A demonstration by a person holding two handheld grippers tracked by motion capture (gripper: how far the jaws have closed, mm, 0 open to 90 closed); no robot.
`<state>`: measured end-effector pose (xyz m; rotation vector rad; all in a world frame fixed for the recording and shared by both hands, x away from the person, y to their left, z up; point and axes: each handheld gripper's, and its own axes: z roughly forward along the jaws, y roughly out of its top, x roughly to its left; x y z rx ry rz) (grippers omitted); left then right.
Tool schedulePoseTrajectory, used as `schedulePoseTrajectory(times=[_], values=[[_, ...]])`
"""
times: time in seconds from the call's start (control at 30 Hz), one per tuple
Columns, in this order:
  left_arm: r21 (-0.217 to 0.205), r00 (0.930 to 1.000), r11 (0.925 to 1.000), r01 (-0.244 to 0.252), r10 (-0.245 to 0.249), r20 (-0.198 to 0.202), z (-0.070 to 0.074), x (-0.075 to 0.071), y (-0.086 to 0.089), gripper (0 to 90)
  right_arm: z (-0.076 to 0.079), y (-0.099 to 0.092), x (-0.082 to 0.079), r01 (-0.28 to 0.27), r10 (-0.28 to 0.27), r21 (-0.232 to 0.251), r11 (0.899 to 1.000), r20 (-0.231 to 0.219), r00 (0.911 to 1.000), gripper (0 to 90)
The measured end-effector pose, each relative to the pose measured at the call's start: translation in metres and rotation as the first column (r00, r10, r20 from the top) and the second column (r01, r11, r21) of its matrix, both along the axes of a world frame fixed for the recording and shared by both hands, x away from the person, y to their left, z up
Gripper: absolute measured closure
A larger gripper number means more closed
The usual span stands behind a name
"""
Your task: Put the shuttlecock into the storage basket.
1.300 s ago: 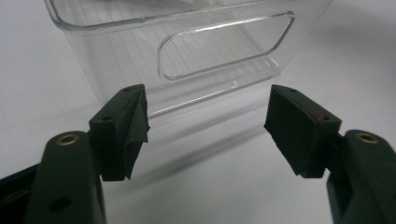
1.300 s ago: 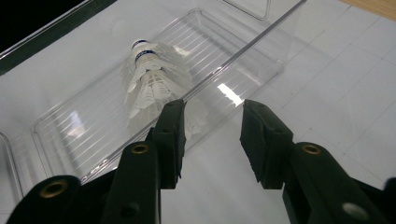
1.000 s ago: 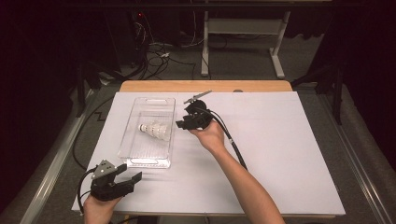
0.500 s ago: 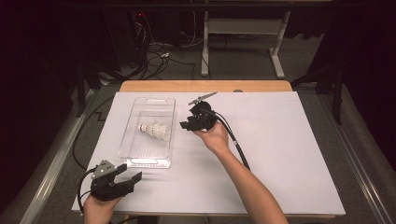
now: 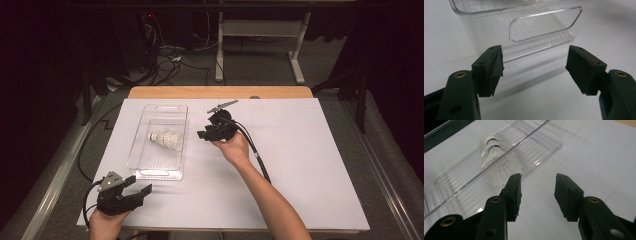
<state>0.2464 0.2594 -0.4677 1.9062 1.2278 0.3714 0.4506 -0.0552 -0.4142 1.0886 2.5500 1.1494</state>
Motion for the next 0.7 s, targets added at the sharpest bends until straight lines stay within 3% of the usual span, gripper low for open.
schedulePoseTrajectory(times=[0.2,0.7], values=[[-0.003,1.0000,1.0000,-0.003,0.003,0.002,0.000,0.000,0.000,30.9,0.000,-0.005,-0.001,0.011,-0.011,0.013,1.000,0.016,0.9998,57.4],[-0.002,1.0000,1.0000,-0.004,0.004,0.001,0.000,0.000,0.000,30.9,-0.005,-0.018,-0.004,0.032,-0.032,0.015,0.999,-0.001,0.9995,57.4]])
